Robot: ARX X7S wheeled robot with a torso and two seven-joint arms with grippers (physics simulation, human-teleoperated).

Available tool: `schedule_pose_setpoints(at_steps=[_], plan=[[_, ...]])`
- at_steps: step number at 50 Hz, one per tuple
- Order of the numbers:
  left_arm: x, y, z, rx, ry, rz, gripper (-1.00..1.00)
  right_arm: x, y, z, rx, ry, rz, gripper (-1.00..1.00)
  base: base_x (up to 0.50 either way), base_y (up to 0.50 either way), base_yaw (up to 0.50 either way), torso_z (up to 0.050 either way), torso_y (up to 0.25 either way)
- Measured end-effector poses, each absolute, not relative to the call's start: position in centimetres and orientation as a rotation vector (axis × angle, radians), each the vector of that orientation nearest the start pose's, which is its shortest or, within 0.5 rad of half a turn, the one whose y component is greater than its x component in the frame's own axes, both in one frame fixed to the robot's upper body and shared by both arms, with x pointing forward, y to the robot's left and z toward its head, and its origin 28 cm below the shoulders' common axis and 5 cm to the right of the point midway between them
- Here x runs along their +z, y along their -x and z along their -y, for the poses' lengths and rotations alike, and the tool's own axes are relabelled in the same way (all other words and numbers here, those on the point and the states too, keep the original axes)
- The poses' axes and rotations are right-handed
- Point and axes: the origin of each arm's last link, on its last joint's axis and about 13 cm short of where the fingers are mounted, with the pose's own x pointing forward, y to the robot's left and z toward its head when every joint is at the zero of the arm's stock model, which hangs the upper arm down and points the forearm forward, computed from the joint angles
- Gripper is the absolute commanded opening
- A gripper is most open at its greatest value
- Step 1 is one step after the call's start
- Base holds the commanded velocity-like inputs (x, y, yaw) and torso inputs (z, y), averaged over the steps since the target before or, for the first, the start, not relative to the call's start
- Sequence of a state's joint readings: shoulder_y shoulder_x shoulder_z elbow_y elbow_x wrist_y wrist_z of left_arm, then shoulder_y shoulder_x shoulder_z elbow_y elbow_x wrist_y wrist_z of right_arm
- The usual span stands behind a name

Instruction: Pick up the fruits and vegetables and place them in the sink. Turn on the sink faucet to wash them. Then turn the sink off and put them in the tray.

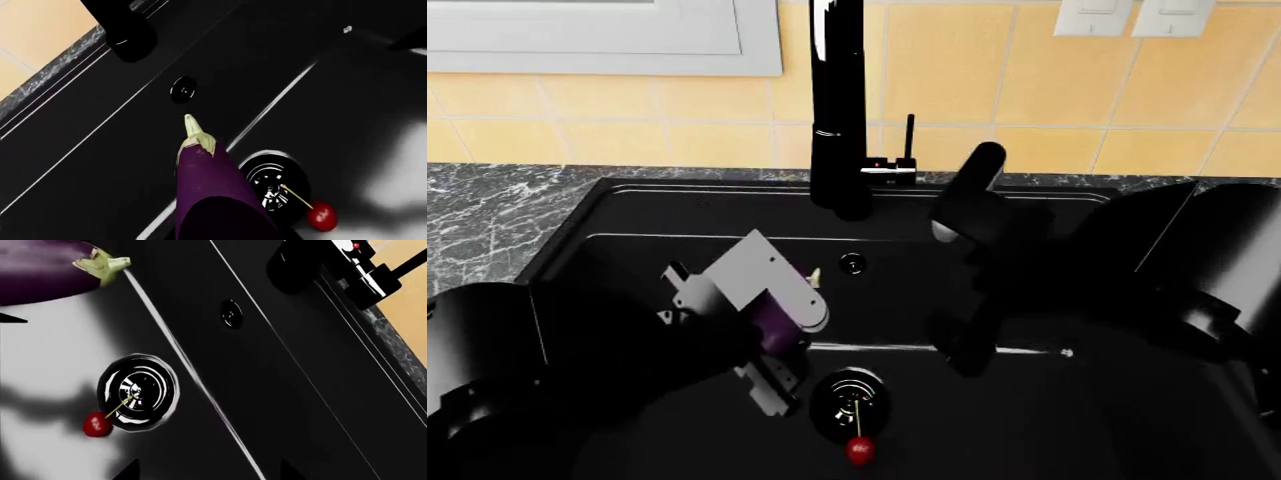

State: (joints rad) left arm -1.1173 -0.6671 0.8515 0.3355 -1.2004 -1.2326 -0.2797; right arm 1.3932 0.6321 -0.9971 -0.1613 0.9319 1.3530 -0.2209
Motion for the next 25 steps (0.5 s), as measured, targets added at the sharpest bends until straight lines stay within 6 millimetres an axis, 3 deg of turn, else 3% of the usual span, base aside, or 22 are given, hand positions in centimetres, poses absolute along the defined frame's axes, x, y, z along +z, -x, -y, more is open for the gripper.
schedule_pose_setpoints(at_steps=[25], plan=[[16.2, -26.5, -20.1, -0.653, -0.482, -0.708, -1.0, 27.0, -30.3, 13.4, 0.678, 0.69, -0.612, 1.0, 0.0, 0.0, 0.0, 0.0, 0.0]])
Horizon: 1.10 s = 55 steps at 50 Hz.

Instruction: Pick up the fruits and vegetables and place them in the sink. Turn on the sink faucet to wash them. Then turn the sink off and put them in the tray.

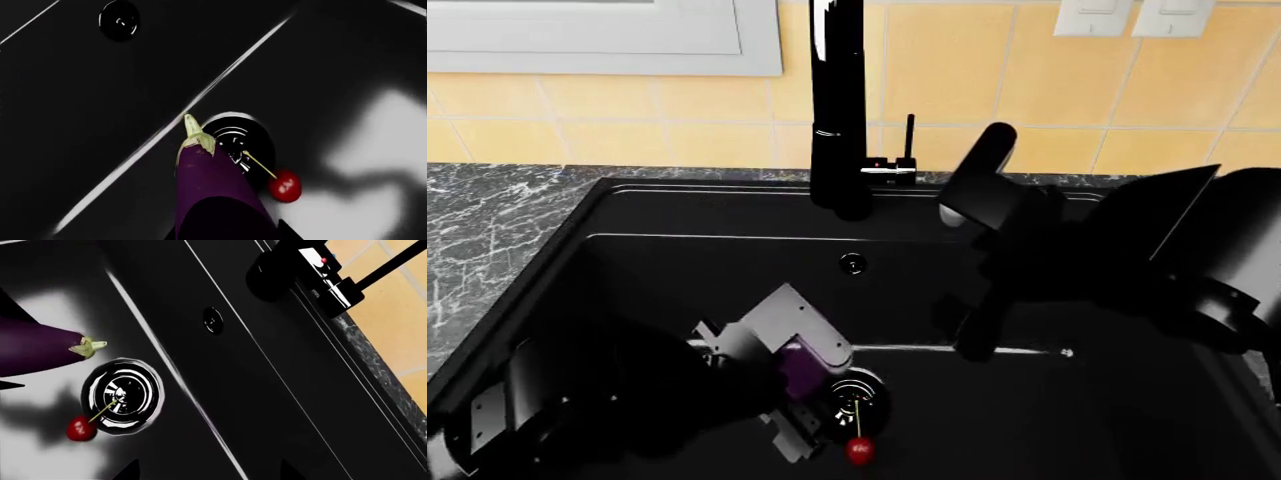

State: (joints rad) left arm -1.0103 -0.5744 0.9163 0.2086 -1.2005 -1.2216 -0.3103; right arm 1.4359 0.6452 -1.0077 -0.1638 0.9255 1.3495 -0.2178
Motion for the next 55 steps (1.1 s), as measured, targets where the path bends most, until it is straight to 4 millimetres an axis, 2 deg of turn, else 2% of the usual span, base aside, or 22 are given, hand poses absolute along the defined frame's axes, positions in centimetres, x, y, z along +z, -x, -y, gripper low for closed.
schedule_pose_setpoints(at_steps=[25, 45, 46, 55], plan=[[12.1, -26.6, -19.0, -0.675, -0.586, -0.816, -1.0, 27.4, -30.5, 13.2, 0.686, 0.702, -0.605, 1.0, 0.0, 0.0, 0.0, 0.0, 0.0], [10.7, -26.6, -18.7, -0.69, -0.626, -0.846, -1.0, 27.4, -30.5, 13.2, 0.69, 0.699, -0.611, 1.0, 0.0, 0.0, 0.0, 0.0, 0.0], [10.7, -26.6, -18.7, -0.69, -0.627, -0.846, 1.0, 27.4, -30.6, 13.2, 0.69, 0.699, -0.611, 1.0, 0.0, 0.0, 0.0, 0.0, 0.0], [10.9, -26.7, -18.6, -0.656, -0.64, -0.827, 1.0, 27.4, -30.5, 13.2, 0.692, 0.699, -0.614, 1.0, 0.0, 0.0, 0.0, 0.0, 0.0]])
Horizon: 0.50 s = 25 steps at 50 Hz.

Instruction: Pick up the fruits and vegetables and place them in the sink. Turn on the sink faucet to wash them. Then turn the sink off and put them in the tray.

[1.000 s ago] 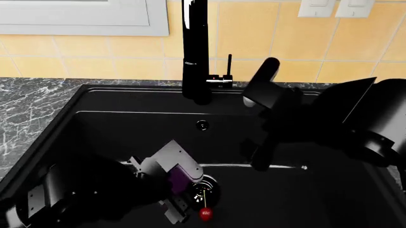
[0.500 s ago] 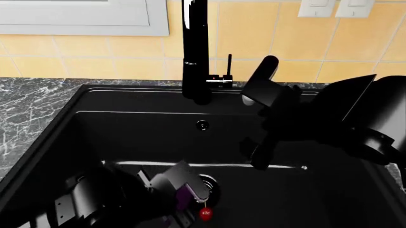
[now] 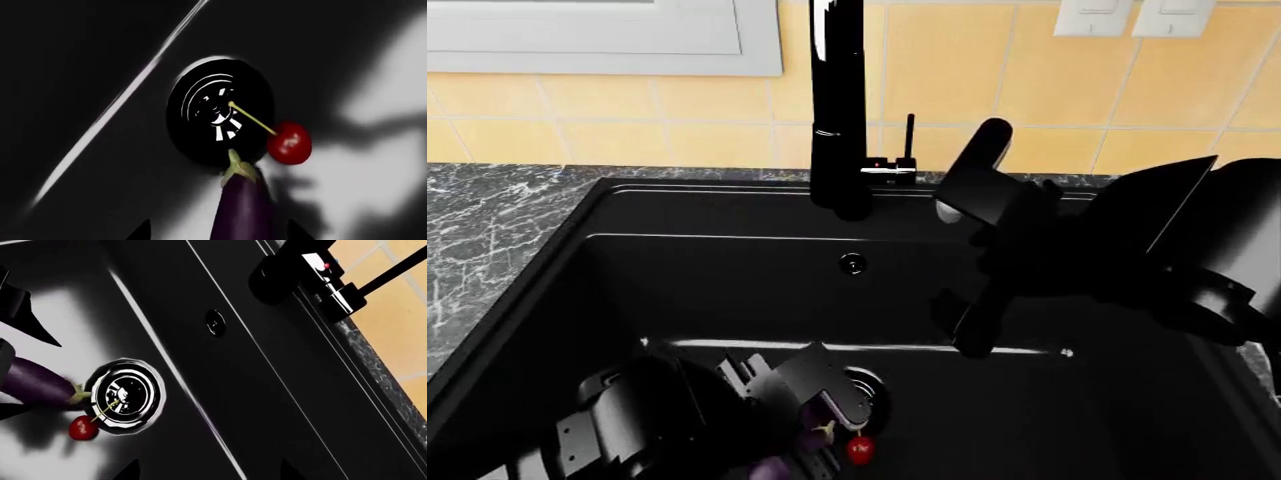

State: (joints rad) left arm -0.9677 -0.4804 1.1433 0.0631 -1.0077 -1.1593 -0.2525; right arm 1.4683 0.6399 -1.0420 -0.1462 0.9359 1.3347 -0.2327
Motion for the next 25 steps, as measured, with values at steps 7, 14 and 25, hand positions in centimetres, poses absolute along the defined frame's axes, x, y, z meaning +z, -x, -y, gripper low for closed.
schedule_pose_setpoints(at_steps=[7, 14, 25], plan=[[11.3, -26.8, -18.6, -0.64, -0.644, -0.807, 1.0, 27.4, -30.5, 13.2, 0.692, 0.702, -0.617, 1.0, 0.0, 0.0, 0.0, 0.0, 0.0], [12.4, -27.0, -18.8, -0.621, -0.63, -0.775, 1.0, 27.4, -30.5, 13.2, 0.69, 0.706, -0.62, 1.0, 0.0, 0.0, 0.0, 0.0, 0.0], [14.7, -27.3, -19.5, -0.587, -0.59, -0.71, 1.0, 27.5, -30.4, 13.2, 0.687, 0.713, -0.621, 1.0, 0.0, 0.0, 0.0, 0.0, 0.0]])
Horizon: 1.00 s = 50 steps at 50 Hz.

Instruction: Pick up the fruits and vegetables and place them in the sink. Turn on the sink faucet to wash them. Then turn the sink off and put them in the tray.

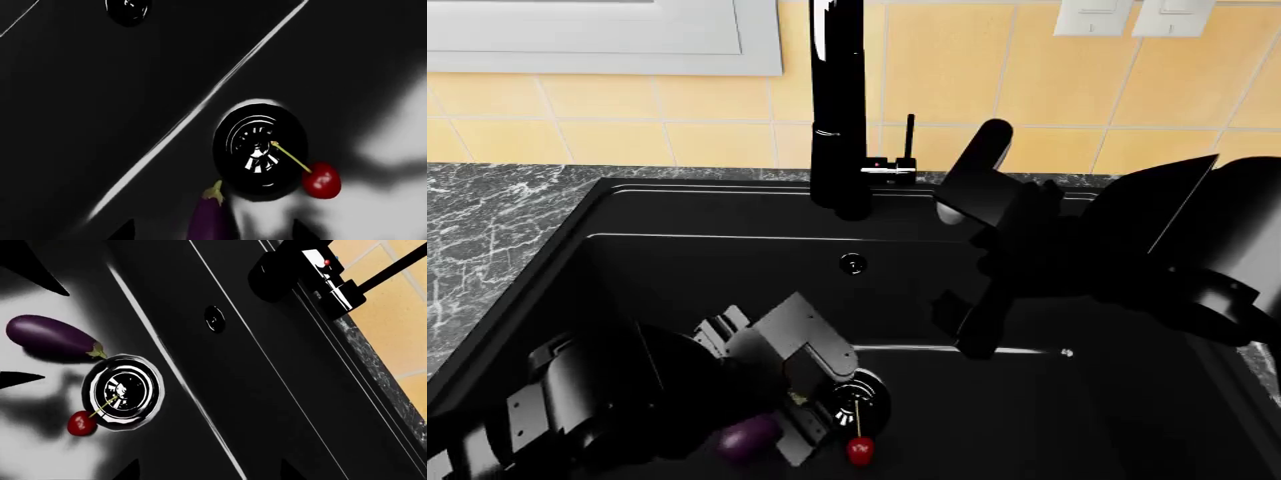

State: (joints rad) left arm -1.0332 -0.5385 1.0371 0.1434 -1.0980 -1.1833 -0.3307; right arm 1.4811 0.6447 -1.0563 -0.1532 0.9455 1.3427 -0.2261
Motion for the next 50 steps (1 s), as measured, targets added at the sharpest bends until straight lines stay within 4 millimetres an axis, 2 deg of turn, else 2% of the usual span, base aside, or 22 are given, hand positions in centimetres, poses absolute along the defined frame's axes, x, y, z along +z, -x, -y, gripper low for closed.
schedule_pose_setpoints(at_steps=[17, 30, 40, 50], plan=[[18.2, -27.8, -21.7, -0.455, -0.516, -0.594, 1.0, 28.3, -30.0, 13.3, 0.672, 0.719, -0.582, 1.0, 0.0, 0.0, 0.0, 0.0, 0.0], [21.8, -28.3, -24.4, -0.284, -0.391, -0.427, 1.0, 30.2, -30.0, 13.3, 0.575, 0.728, -0.418, 1.0, 0.0, 0.0, 0.0, 0.0, 0.0], [24.7, -28.4, -25.7, -0.19, -0.316, -0.239, 1.0, 32.0, -32.0, 13.1, 0.353, 0.671, -0.237, 1.0, 0.0, 0.0, 0.0, 0.0, 0.0], [26.5, -28.7, -26.4, -0.131, -0.304, -0.089, 1.0, 32.6, -36.0, 12.4, 0.163, 0.547, -0.133, 1.0, 0.0, 0.0, 0.0, 0.0, 0.0]])
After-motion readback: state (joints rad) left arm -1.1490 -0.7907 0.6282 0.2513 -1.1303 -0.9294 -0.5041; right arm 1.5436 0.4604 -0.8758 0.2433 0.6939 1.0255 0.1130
